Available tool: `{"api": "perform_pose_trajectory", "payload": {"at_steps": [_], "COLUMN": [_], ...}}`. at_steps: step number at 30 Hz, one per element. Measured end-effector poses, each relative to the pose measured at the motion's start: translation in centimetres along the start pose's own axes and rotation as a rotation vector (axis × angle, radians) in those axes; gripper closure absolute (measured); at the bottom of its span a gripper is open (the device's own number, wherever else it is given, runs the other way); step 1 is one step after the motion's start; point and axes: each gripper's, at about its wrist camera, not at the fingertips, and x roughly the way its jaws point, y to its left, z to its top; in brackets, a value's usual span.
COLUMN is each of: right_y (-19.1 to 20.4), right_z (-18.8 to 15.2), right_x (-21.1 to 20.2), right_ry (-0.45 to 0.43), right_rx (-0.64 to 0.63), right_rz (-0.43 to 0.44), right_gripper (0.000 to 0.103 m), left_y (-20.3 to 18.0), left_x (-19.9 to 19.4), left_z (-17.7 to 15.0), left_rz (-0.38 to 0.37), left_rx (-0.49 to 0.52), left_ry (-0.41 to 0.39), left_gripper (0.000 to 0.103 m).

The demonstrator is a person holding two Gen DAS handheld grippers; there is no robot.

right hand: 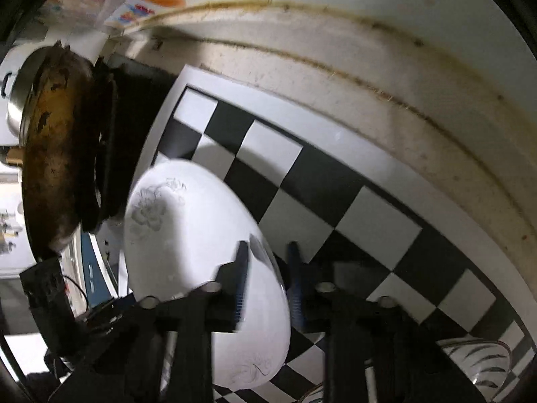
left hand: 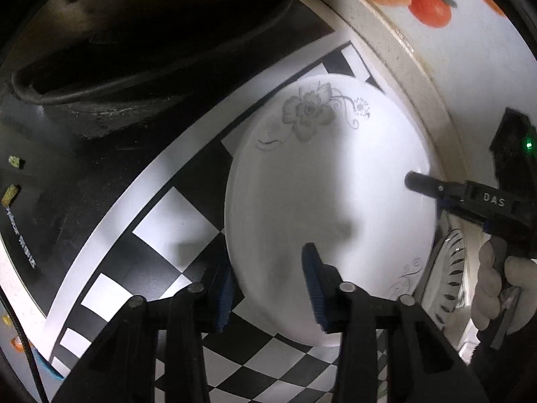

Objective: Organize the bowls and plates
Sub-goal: 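Move both grippers to the grey-flower plate and grasp its rim, then carry the grey-flower plate with both grippers onto the pink-flower plate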

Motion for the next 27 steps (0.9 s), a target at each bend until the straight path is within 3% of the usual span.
{"api": "perform_pose_trajectory", "payload": {"at_steps": [15, 27], "right_y": [1.5, 1.6], "right_z": [-3.2, -9.5], "right_x": [-1.4, -6.2], "right_ry": [-0.075, -0.173], "right_rx": [-0.075, -0.041], "right_rz": [-0.031, -0.028], "right_gripper": [0.086, 0.086], "left_y": [-0.5, -2.1], "left_x": [-1.4, -4.2], "left_z": [-2.2, -4.9], "left_rz": [0.016, 0.0], "left_rx": [0.075, 0.175], "left_ry": [-0.036, -0.056], "left_gripper": [0.069, 0.069]}}
